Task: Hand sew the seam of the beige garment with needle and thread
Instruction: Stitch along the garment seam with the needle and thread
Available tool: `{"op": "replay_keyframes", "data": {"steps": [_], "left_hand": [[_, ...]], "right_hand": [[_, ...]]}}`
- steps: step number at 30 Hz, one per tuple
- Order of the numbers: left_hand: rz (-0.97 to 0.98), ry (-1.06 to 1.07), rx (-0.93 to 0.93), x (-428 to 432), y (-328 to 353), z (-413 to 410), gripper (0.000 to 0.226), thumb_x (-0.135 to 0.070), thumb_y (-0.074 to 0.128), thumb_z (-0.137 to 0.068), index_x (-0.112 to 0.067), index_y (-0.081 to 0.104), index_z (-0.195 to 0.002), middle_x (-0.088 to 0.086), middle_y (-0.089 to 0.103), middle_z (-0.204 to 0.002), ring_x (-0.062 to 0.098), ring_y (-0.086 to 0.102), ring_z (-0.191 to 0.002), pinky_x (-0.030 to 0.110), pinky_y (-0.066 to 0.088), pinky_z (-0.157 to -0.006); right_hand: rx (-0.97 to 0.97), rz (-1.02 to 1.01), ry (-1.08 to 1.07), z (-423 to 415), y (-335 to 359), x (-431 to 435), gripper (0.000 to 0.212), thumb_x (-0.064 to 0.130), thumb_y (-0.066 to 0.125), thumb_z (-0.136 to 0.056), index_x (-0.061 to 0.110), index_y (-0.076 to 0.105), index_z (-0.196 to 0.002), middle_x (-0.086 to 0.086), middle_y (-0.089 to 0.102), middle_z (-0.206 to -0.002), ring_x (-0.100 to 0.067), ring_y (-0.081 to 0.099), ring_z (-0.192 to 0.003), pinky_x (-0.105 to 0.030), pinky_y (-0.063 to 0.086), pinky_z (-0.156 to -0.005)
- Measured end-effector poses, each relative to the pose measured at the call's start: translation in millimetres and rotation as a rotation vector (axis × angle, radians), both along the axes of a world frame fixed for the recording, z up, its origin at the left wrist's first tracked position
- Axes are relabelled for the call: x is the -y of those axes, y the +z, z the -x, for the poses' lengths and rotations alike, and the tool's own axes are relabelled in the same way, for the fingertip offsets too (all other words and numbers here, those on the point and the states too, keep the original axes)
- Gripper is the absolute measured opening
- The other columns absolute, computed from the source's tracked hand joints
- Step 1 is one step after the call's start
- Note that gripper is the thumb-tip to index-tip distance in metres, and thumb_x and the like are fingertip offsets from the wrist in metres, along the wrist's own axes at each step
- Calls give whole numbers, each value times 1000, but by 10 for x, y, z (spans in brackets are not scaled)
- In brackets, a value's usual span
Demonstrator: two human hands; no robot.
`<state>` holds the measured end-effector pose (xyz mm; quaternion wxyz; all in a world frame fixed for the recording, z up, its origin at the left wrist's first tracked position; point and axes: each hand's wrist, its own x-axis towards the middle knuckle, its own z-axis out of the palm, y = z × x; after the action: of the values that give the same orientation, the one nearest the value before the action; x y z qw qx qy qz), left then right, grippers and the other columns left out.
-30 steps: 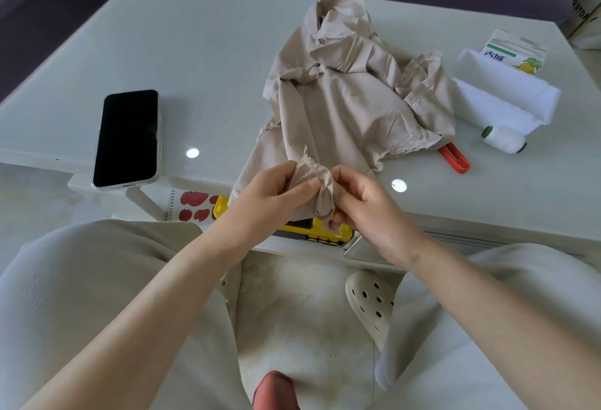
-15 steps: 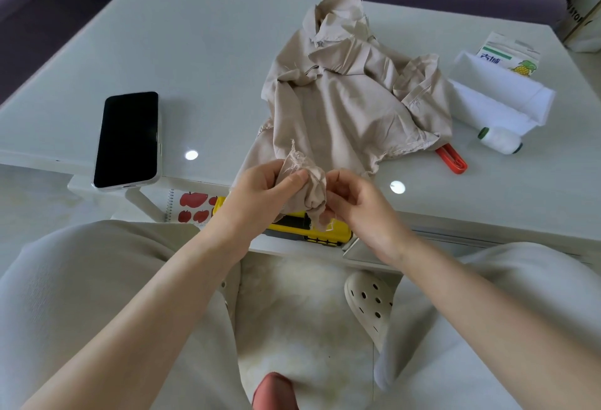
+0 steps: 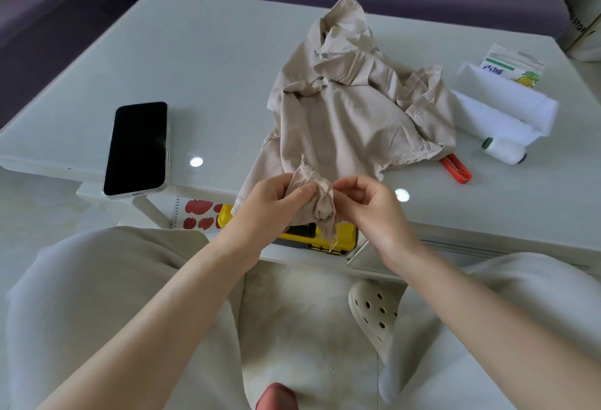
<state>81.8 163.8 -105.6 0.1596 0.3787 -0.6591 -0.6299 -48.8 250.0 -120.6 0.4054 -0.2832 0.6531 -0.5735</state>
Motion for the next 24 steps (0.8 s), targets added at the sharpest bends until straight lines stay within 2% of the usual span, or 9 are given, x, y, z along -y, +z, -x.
{"op": "replay_keyframes", "data": {"steps": [4,7,11,14,19,22,24], "left_hand": [[2,-18,5,-14,26,1,26,-25,51,-97,-3,65,-93,1,56,-72,8,47,-62,16,36,-57],[-14,-26,6,10,41,-3,30,-26,52,-96,2,62,-98,11,52,-78,20,43,-70,29,35,-61],[-27,-14,-6,6,66,6,28,-25,51,-97,-2,64,-99,20,56,-82,23,47,-76,34,38,-66],[-24,4,-7,7,71,11,22,-23,50,-97,-11,65,-88,9,56,-76,18,46,-70,27,38,-60],[-6,-13,13,-13,40,24,21,-23,52,-96,-9,67,-91,-9,56,-60,-1,45,-49,10,34,-48],[0,14,15,-8,34,22,22,-22,52,-96,-15,64,-79,-14,50,-52,1,41,-46,12,32,-45],[-14,37,8,1,53,17,26,-22,51,-97,-14,60,-73,-8,47,-53,7,38,-48,15,31,-44]], "right_hand": [[4,13,-37,-1,26,7,7,5,67,-85,12,63,-84,-4,70,-71,-12,65,-59,-24,56,-60],[-16,26,7,-35,52,7,6,5,64,-87,11,65,-89,-6,71,-77,-12,66,-63,-24,55,-60],[-50,25,50,-35,49,16,9,6,62,-89,13,67,-91,-6,72,-81,-13,68,-68,-24,56,-60],[-118,8,53,-31,36,22,9,6,62,-89,13,67,-85,-10,71,-81,-18,65,-71,-33,56,-68],[-139,73,83,-33,66,-6,20,2,61,-89,17,69,-79,7,70,-68,-4,65,-63,-19,54,-63],[-288,68,47,-30,28,-23,20,6,58,-92,22,68,-90,4,71,-80,-8,67,-72,-24,55,-67],[-472,92,-24,-21,-1,-28,18,11,52,-96,22,64,-103,1,65,-92,-5,61,-76,-17,49,-70]]}}
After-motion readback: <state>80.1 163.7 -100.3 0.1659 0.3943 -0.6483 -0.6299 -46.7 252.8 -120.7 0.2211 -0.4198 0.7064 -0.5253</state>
